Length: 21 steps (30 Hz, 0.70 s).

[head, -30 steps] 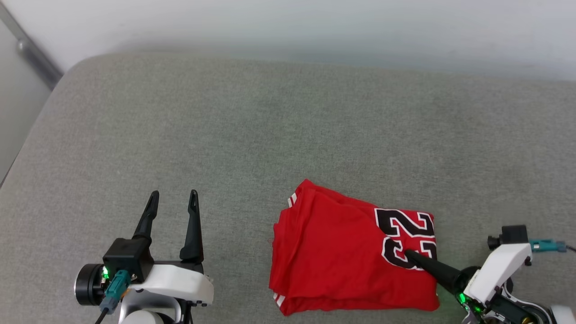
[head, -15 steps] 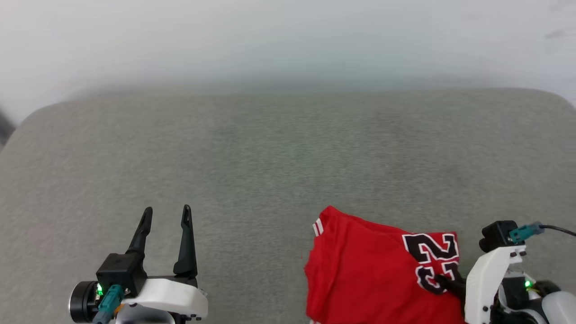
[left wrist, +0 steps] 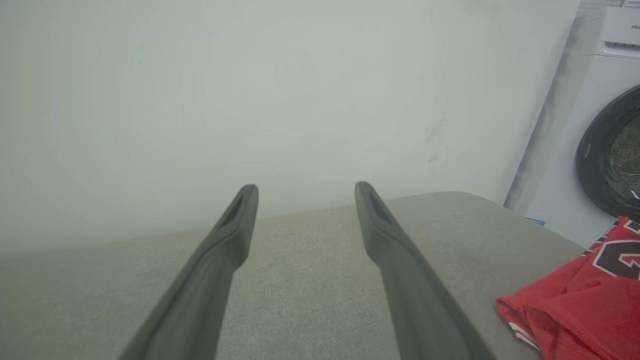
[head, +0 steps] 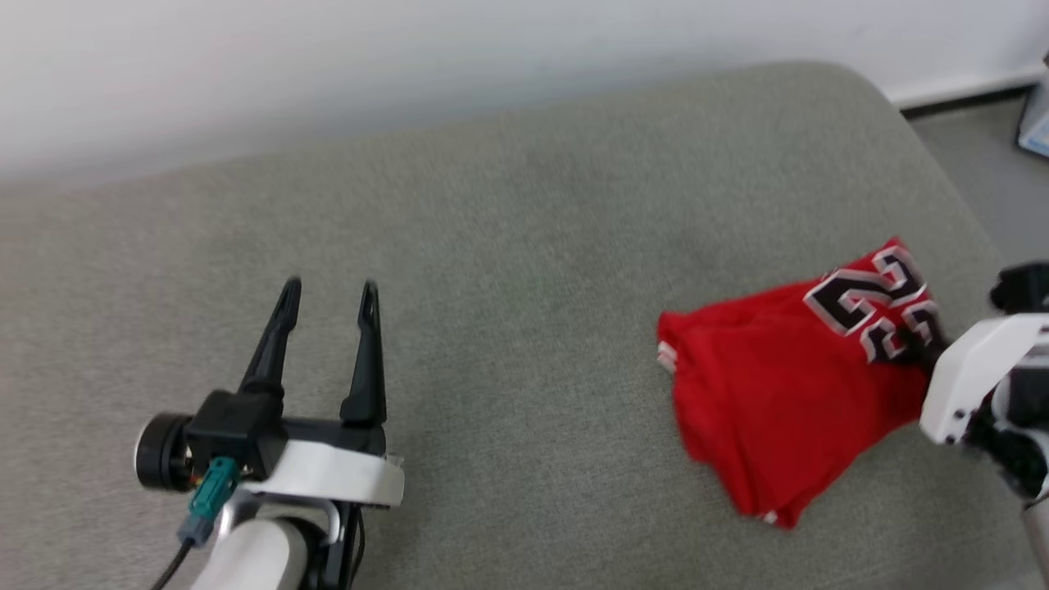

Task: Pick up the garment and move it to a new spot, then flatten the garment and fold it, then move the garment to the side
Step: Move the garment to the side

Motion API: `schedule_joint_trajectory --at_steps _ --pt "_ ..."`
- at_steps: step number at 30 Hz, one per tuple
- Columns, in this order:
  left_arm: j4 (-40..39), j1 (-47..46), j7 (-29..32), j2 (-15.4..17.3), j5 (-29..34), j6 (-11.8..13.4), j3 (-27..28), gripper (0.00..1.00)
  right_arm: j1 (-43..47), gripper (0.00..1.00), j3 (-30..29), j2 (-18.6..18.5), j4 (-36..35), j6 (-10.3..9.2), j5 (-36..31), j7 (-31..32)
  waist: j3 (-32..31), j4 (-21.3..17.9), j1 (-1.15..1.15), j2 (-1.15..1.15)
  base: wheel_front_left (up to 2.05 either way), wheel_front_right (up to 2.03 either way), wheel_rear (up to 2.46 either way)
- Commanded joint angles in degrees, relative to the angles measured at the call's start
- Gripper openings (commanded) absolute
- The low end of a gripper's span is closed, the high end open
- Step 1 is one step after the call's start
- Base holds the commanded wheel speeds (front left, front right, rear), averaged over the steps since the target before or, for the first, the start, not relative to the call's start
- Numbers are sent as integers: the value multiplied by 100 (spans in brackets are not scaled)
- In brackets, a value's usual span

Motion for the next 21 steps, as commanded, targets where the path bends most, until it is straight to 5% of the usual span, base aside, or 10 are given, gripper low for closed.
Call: schedule_joint_trajectory --at_steps 1,19,20,21 --pt "-20 -215 33 63 69 -48 -23 100 -278 0 -95 -32 134 -4 -38 -195 627 -293 0 0 0 0 0" --pt "-608 -1955 659 310 807 -333 -417 100 -2195 0 -1435 -821 2362 -4 -157 -2108 2683 -179 0 0 0 0 0" --pt "-630 -1996 674 321 814 -333 -423 100 -2236 23 -1455 -810 2478 -4 -201 -2200 2719 -168 0 0 0 0 0" --pt "-653 -2025 700 332 831 -326 -427 100 -2269 64 -1476 -775 2606 -5 -248 -2285 2747 -162 0 0 0 0 0"
